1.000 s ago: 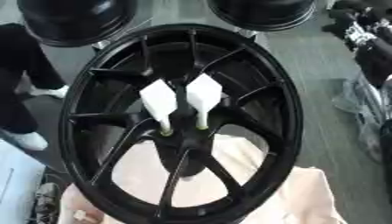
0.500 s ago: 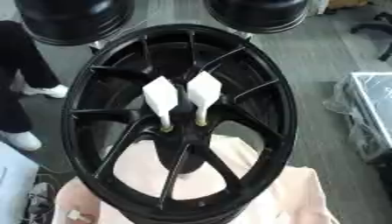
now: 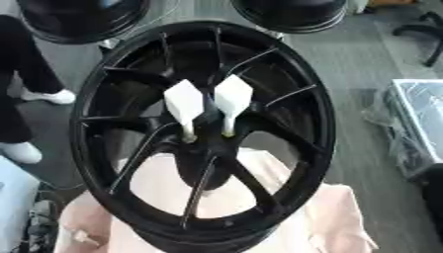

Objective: Pull the pin out of the wheel hub.

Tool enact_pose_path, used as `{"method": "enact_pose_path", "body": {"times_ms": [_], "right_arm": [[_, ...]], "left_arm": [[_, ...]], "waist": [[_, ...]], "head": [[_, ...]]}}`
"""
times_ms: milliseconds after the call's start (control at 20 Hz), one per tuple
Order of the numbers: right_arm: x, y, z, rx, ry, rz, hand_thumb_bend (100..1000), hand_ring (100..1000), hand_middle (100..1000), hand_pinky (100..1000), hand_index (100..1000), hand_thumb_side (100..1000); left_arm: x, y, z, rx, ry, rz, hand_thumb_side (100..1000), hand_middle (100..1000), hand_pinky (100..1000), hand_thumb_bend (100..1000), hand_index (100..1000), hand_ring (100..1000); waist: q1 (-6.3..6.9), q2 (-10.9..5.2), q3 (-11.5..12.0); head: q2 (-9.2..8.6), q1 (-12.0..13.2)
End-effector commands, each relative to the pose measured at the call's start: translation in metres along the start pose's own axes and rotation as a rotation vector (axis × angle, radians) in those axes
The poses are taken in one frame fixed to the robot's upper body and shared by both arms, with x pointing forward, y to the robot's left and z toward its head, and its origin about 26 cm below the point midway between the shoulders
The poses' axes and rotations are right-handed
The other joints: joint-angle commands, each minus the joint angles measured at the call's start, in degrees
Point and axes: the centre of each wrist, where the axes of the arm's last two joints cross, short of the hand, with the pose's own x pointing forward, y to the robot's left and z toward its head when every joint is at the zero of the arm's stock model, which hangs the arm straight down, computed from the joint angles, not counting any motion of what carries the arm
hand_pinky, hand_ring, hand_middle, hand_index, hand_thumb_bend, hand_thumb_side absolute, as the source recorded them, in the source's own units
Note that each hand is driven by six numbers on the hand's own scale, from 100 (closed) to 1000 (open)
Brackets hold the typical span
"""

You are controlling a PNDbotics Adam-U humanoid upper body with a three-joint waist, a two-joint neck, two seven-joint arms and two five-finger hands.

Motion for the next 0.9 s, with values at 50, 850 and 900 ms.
{"method": "enact_pose_path", "body": {"times_ms": [50,850,900], "right_arm": [[0.011,0.002,-0.02,0.151,-0.042,0.081,472,825,832,920,912,393],[-0.021,0.055,-0.032,0.685,0.029,0.239,567,801,785,895,867,287],[-0.026,0.058,-0.031,0.699,0.041,0.245,557,799,784,893,866,273]], "left_arm": [[0.007,0.006,-0.002,-0.013,-0.016,-0.031,648,765,733,100,798,792],[0.005,0.005,-0.002,-0.035,-0.001,-0.033,651,765,734,100,798,793],[0.005,0.005,-0.002,-0.035,-0.001,-0.033,651,765,734,100,797,793]], "waist": [[-0.08,-1.77,-0.16],[-0.54,-1.89,-0.1],[-0.53,-1.87,-0.08]], "head": [[0.3,-0.16],[0.48,0.13],[0.44,0.16]]}}
